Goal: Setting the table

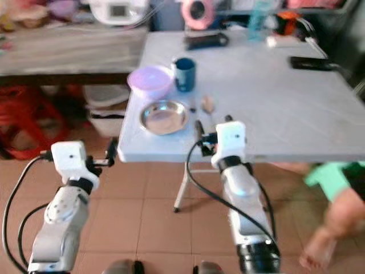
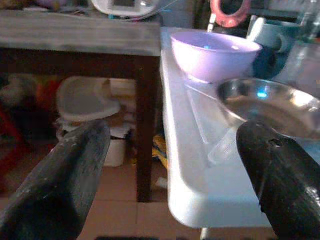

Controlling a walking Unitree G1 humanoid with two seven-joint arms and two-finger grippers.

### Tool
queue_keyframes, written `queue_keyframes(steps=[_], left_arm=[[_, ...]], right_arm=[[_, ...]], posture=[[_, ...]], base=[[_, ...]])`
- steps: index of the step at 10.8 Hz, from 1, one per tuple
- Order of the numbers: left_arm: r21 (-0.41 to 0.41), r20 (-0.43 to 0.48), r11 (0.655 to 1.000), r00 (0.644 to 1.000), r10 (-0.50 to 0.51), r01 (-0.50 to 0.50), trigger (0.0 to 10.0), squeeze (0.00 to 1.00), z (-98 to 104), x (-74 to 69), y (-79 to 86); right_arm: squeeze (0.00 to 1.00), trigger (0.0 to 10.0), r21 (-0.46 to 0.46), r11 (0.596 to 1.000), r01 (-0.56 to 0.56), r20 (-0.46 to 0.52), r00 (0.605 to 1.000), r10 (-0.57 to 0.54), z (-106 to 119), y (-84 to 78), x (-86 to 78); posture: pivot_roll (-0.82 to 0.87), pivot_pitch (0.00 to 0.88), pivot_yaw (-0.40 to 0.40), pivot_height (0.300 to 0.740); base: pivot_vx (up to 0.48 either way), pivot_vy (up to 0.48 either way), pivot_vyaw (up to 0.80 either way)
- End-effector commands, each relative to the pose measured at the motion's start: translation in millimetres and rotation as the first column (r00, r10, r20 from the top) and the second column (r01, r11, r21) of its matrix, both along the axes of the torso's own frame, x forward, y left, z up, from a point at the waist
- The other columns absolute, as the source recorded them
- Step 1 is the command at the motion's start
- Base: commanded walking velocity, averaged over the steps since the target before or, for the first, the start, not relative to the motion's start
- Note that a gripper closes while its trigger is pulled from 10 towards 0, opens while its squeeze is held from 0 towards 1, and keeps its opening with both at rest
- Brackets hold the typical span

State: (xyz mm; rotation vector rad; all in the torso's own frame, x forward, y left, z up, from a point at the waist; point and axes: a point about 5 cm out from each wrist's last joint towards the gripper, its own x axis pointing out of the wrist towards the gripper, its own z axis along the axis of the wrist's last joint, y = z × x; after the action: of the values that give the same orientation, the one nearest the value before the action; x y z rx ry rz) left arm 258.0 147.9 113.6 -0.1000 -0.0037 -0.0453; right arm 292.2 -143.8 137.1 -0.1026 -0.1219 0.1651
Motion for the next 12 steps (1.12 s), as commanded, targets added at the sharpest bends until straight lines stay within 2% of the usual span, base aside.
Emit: queue_keyframes(steps=[1, 4, 8, 12], left_arm=[[0.016, -0.001, 1.000, 1.000, 0.018, -0.018, 10.0, 0.00, 0.0, -0.8, 3.6], [0.027, 0.008, 1.000, 1.000, 0.011, -0.011, 10.0, 0.00, 1.2, -7.6, 7.6], [0.004, -0.009, 1.000, 1.000, 0.004, -0.004, 10.0, 0.00, -2.4, -12.0, 4.4], [-0.011, 0.009, 1.000, 1.000, 0.022, -0.022, 10.0, 0.00, 2.8, -8.2, 5.6]], right_arm=[[0.00, 10.0, 0.013, 1.000, -0.017, 0.011, 1.000, 0.017, 3.6, 3.1, 0.6], [0.00, 10.0, 0.049, 0.999, -0.006, 0.001, 1.000, 0.006, 7.8, -2.6, 8.9], [0.00, 10.0, 0.037, 0.999, 0.000, -0.018, 1.000, 0.000, -1.1, -4.8, -5.5], [0.00, 10.0, 0.015, 1.000, -0.007, 0.012, 1.000, 0.007, 3.7, -2.8, -4.0]], posture=[[0.01, 0.089, 0.047, 0.740], [0.02, 0.106, 0.049, 0.740], [0.03, 0.086, 0.021, 0.740], [0.03, 0.086, 0.021, 0.740]], base=[[0.000, 0.000, 0.00], [0.104, 0.000, -0.27], [0.320, 0.000, 0.00], [0.355, 0.000, 0.00]])
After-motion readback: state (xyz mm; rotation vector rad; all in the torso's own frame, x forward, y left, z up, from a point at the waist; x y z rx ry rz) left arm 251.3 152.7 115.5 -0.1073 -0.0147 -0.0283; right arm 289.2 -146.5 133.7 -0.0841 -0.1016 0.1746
